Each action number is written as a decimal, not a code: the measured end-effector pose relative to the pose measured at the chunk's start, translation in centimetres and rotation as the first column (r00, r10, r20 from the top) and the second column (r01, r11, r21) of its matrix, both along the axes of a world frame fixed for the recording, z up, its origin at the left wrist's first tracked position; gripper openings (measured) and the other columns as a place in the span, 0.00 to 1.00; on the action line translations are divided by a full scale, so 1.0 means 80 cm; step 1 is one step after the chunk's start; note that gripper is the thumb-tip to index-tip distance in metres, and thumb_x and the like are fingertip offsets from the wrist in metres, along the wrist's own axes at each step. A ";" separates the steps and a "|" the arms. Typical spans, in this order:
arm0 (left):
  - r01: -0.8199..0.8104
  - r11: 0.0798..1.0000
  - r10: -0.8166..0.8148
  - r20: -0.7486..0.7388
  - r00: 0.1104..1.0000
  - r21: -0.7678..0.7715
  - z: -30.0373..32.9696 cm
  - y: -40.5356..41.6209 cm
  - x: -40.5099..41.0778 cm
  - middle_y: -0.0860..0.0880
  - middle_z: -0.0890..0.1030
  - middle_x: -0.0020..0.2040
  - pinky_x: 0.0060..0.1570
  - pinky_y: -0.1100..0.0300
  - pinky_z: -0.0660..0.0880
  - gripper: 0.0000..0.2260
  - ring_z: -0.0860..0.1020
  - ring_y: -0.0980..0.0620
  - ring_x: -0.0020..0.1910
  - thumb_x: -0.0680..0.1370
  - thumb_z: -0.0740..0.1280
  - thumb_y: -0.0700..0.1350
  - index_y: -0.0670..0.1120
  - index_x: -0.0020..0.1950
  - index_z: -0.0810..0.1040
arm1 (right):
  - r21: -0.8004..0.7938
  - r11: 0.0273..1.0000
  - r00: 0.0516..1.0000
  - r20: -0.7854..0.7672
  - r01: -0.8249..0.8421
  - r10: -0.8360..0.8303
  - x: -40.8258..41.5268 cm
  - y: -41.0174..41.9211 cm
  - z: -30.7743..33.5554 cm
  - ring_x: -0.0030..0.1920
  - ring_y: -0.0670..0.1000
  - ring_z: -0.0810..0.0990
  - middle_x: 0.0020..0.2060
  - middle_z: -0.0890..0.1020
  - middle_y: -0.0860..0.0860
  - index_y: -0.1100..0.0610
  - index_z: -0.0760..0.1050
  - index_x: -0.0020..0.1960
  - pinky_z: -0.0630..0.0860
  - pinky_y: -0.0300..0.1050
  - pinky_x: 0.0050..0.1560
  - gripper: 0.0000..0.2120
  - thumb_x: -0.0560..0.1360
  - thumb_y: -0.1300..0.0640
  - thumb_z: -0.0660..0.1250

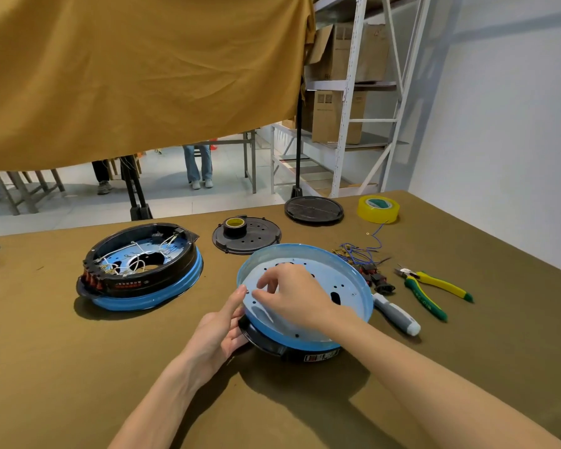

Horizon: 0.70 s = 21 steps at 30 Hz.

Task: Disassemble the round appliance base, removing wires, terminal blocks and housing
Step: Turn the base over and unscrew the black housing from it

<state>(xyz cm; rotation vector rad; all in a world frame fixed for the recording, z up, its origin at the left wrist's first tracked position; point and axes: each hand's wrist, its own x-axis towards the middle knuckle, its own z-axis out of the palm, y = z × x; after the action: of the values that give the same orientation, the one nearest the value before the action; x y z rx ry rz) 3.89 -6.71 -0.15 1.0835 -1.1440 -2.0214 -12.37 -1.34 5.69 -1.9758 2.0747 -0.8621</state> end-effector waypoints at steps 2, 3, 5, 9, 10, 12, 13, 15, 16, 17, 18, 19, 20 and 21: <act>0.002 1.000 -0.002 0.010 1.000 -0.006 -0.002 -0.001 -0.001 0.44 0.82 0.66 0.63 0.49 0.80 0.26 0.82 0.46 0.63 0.69 0.76 0.64 0.49 0.57 0.78 | 0.002 1.000 1.000 0.021 0.018 -0.018 0.004 -0.013 -0.006 0.39 0.44 0.77 0.40 0.80 0.45 0.53 0.84 0.56 0.70 0.38 0.36 0.15 0.78 0.43 0.69; 0.003 1.000 -0.003 0.008 1.000 -0.005 -0.003 -0.001 -0.001 0.43 0.82 0.66 0.63 0.49 0.80 0.28 0.82 0.45 0.63 0.68 0.76 0.65 0.47 0.58 0.78 | -0.003 1.000 1.000 0.023 0.020 -0.020 0.004 -0.017 -0.008 0.38 0.44 0.77 0.40 0.81 0.45 0.52 0.85 0.54 0.71 0.38 0.35 0.15 0.77 0.43 0.70; 0.007 1.000 -0.007 -0.005 1.000 0.001 -0.004 -0.002 0.000 0.43 0.83 0.64 0.58 0.52 0.83 0.32 0.84 0.46 0.61 0.67 0.77 0.65 0.45 0.61 0.78 | -0.017 1.000 1.000 0.014 0.021 -0.020 0.007 -0.022 -0.009 0.38 0.44 0.78 0.39 0.83 0.45 0.51 0.86 0.51 0.76 0.42 0.36 0.13 0.77 0.43 0.70; 0.016 1.000 -0.016 -0.022 1.000 0.016 -0.004 -0.001 0.000 0.44 0.87 0.57 0.46 0.57 0.84 0.32 0.86 0.49 0.56 0.65 0.78 0.64 0.44 0.59 0.78 | -0.016 1.000 1.000 -0.005 -0.011 0.011 0.011 -0.027 -0.012 0.42 0.44 0.81 0.43 0.86 0.46 0.52 0.87 0.50 0.81 0.46 0.44 0.09 0.78 0.49 0.69; 0.007 1.000 -0.006 -0.019 1.000 0.021 -0.005 -0.002 0.000 0.44 0.87 0.56 0.45 0.57 0.84 0.31 0.87 0.49 0.54 0.65 0.79 0.63 0.44 0.58 0.78 | -0.014 0.999 0.999 -0.009 -0.038 0.038 0.010 -0.028 -0.014 0.42 0.44 0.80 0.44 0.86 0.46 0.53 0.87 0.51 0.79 0.44 0.44 0.09 0.78 0.52 0.69; -0.006 1.000 0.007 -0.009 1.000 0.027 -0.006 -0.004 -0.002 0.44 0.87 0.57 0.46 0.56 0.84 0.31 0.87 0.49 0.54 0.65 0.78 0.63 0.43 0.59 0.79 | -0.021 0.995 0.995 -0.006 -0.095 0.095 0.009 -0.029 -0.017 0.41 0.42 0.76 0.45 0.83 0.45 0.53 0.86 0.53 0.74 0.37 0.44 0.08 0.79 0.56 0.68; -0.003 1.000 0.003 -0.010 1.000 0.026 -0.008 -0.004 -0.002 0.44 0.87 0.57 0.47 0.55 0.84 0.32 0.87 0.48 0.55 0.66 0.78 0.63 0.43 0.59 0.79 | -0.029 0.994 0.995 0.004 -0.104 0.104 0.008 -0.029 -0.020 0.42 0.42 0.75 0.46 0.81 0.44 0.53 0.85 0.53 0.74 0.37 0.45 0.07 0.79 0.56 0.68; 0.021 1.000 -0.021 -0.007 1.000 0.010 -0.010 -0.005 -0.002 0.44 0.86 0.59 0.53 0.54 0.84 0.34 0.85 0.47 0.58 0.67 0.78 0.63 0.42 0.64 0.78 | -0.048 0.997 0.997 0.047 -0.065 0.067 0.007 -0.028 -0.026 0.46 0.44 0.76 0.48 0.78 0.44 0.52 0.82 0.53 0.77 0.42 0.50 0.07 0.78 0.51 0.69; 0.030 1.000 -0.030 0.000 1.000 0.002 -0.011 -0.006 -0.002 0.43 0.85 0.61 0.56 0.53 0.83 0.36 0.85 0.47 0.60 0.67 0.78 0.63 0.42 0.66 0.77 | -0.054 0.998 0.997 0.067 -0.032 0.035 0.006 -0.028 -0.029 0.47 0.44 0.76 0.48 0.76 0.45 0.51 0.82 0.51 0.78 0.44 0.51 0.07 0.77 0.49 0.70; 0.034 0.999 -0.034 0.002 0.999 -0.004 -0.012 -0.006 -0.001 0.43 0.85 0.62 0.57 0.53 0.83 0.37 0.84 0.47 0.61 0.67 0.77 0.64 0.42 0.67 0.77 | -0.055 0.998 0.997 0.081 -0.006 0.010 0.006 -0.029 -0.030 0.47 0.44 0.76 0.47 0.76 0.44 0.51 0.82 0.49 0.78 0.44 0.51 0.07 0.77 0.48 0.71; 0.039 0.999 -0.039 0.000 0.999 -0.008 -0.012 -0.007 -0.001 0.43 0.85 0.63 0.58 0.53 0.83 0.37 0.84 0.47 0.61 0.67 0.77 0.63 0.42 0.67 0.77 | -0.049 0.999 0.996 0.090 0.006 -0.001 0.006 -0.029 -0.030 0.47 0.44 0.75 0.46 0.75 0.44 0.51 0.82 0.48 0.78 0.46 0.52 0.07 0.77 0.48 0.71; 0.043 0.999 -0.043 -0.002 0.999 -0.007 -0.012 -0.008 -0.001 0.43 0.84 0.63 0.60 0.52 0.82 0.37 0.84 0.46 0.61 0.67 0.77 0.63 0.41 0.68 0.76 | -0.040 0.999 0.996 0.086 -0.004 0.007 0.007 -0.030 -0.030 0.48 0.45 0.75 0.46 0.76 0.45 0.50 0.83 0.48 0.78 0.48 0.54 0.06 0.77 0.49 0.71; 0.047 0.999 -0.047 -0.001 0.999 -0.001 -0.012 -0.008 -0.001 0.42 0.84 0.63 0.62 0.50 0.81 0.37 0.84 0.46 0.61 0.68 0.77 0.63 0.41 0.68 0.76 | -0.032 0.999 0.997 0.072 -0.025 0.028 0.008 -0.030 -0.030 0.50 0.46 0.75 0.48 0.77 0.45 0.50 0.83 0.49 0.77 0.51 0.56 0.06 0.78 0.50 0.70; 0.049 0.999 -0.049 0.004 0.999 0.004 -0.011 -0.008 -0.001 0.42 0.84 0.64 0.63 0.49 0.80 0.38 0.84 0.46 0.62 0.68 0.77 0.63 0.41 0.69 0.75 | -0.030 0.998 0.997 0.058 -0.046 0.048 0.008 -0.029 -0.030 0.52 0.46 0.74 0.49 0.77 0.46 0.50 0.83 0.51 0.76 0.53 0.57 0.06 0.79 0.51 0.69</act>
<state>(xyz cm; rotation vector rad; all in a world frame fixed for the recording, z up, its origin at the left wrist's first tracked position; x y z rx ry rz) 3.81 -7.31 -1.05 1.0717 -1.1796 -2.0607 -11.72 -3.68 3.27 -1.9803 1.9872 -0.9342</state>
